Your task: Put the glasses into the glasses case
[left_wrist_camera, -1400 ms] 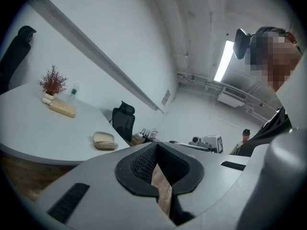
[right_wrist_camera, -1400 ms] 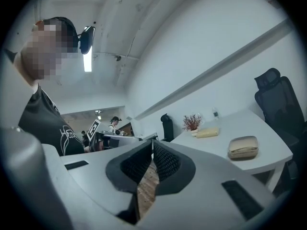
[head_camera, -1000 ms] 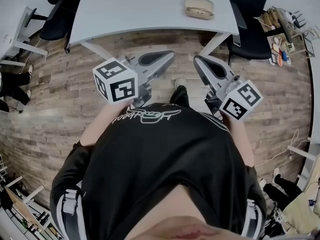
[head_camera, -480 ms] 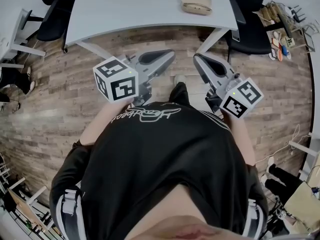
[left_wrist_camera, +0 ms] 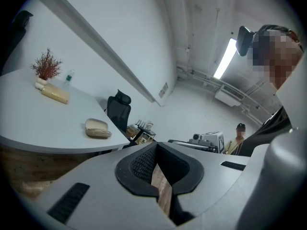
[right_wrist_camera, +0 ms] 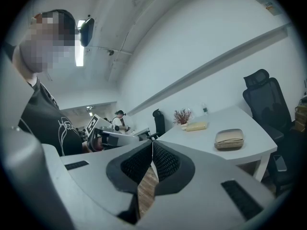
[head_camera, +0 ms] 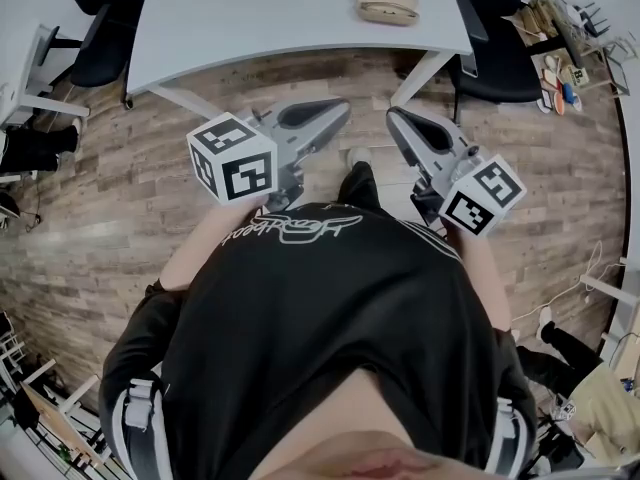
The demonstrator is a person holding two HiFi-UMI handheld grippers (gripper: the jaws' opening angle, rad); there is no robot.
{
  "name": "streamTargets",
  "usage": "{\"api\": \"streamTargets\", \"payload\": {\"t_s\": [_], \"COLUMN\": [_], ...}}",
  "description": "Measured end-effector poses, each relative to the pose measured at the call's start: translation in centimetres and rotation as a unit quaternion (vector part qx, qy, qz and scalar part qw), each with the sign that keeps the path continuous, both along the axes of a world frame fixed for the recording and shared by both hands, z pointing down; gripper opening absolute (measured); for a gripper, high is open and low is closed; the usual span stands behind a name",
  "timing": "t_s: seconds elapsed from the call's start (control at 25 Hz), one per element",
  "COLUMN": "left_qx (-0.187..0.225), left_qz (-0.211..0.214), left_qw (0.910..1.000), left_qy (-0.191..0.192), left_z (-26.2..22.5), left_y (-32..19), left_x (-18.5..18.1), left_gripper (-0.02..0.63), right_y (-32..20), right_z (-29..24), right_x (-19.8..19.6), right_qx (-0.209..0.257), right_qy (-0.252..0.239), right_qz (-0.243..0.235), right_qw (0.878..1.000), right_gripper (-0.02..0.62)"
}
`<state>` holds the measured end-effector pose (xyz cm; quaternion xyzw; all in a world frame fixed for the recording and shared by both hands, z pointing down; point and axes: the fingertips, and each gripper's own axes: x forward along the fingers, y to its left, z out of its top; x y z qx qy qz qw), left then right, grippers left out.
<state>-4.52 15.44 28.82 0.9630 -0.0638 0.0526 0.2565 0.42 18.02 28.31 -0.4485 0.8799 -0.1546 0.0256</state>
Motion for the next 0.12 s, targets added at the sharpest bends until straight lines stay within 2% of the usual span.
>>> {"api": "streamTargets", "payload": {"t_s": [0.12], "left_qx": [-0.002], "left_qz": [0.001], "left_qw": [1.0000], "left_qy": [-0.001], "left_z": [0.20], "left_y": [0.07], "left_x": [0.02], "left_gripper": [0.006], "right_y": [0.00], "right_z": [0.17], "right_x": [0.11], "right_qx": [-0.001], "right_qy": [-0.001], "right_qz": [0.002], "right_qw": [1.000], "right_gripper": [0.011]}}
